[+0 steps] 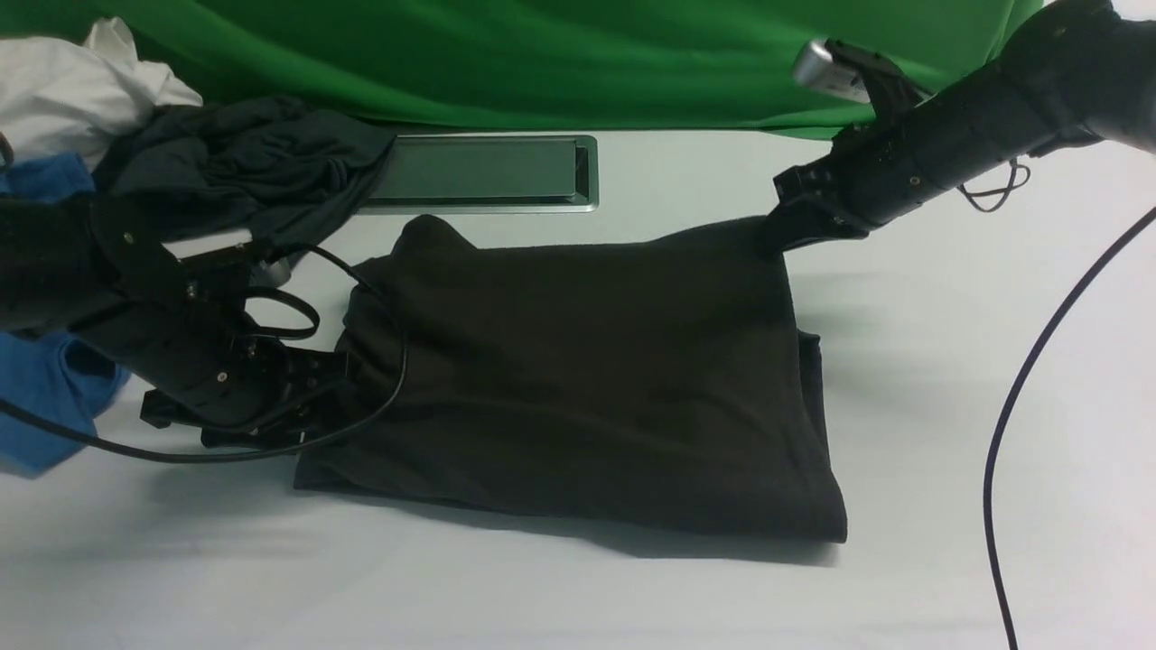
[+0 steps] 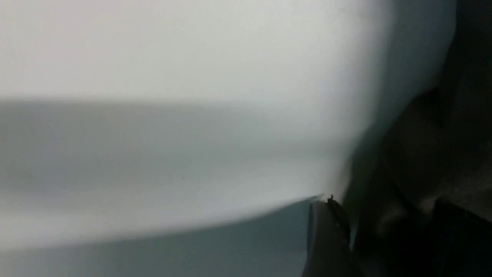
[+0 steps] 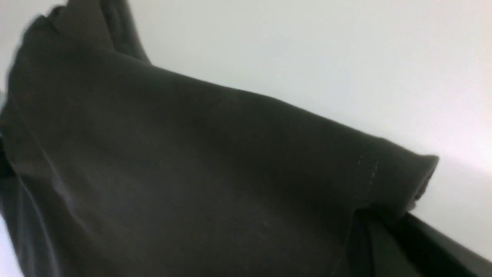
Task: Fold a long-sleeved shirt on a white desktop.
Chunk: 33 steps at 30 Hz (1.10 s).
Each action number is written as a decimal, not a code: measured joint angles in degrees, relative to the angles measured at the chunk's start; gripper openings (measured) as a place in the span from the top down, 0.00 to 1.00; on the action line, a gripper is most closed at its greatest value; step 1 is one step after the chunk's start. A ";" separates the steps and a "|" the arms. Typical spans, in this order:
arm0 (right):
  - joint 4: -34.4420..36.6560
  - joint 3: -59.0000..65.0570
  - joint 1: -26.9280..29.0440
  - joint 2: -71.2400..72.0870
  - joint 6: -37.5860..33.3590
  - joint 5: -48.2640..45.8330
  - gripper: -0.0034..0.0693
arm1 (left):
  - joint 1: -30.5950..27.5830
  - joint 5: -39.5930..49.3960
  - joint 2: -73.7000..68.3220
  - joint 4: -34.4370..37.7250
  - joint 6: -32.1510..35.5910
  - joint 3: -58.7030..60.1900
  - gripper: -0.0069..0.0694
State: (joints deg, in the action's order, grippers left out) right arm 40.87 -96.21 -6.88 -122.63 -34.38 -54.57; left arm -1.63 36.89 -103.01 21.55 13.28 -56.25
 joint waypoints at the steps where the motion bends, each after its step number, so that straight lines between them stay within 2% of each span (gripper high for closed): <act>1: -0.26 0.00 0.00 0.00 0.19 0.00 0.92 | 0.00 0.00 0.00 0.00 0.00 0.00 0.46; 8: -9.09 0.00 0.00 0.00 6.03 0.23 0.92 | 0.00 0.00 0.00 -0.06 -0.08 0.00 0.46; 18: -10.99 0.00 0.00 0.00 9.79 0.77 0.92 | 0.00 0.08 0.00 0.09 -0.15 -0.05 0.46; 24: -16.47 0.00 0.00 2.02 10.62 1.54 0.78 | -0.06 4.60 -0.36 -1.00 -0.45 -2.49 0.46; 29: -19.85 0.00 0.40 8.60 13.44 3.21 0.65 | -0.06 9.56 2.07 -4.74 -3.52 -6.95 0.46; 33: -20.28 0.00 0.69 16.33 14.27 3.47 0.61 | -0.06 11.58 6.32 -5.61 -5.15 -12.46 0.45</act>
State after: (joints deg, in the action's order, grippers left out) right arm 20.59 -96.21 -6.19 -106.31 -20.11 -51.10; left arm -1.69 48.47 -96.69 15.93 8.13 -68.71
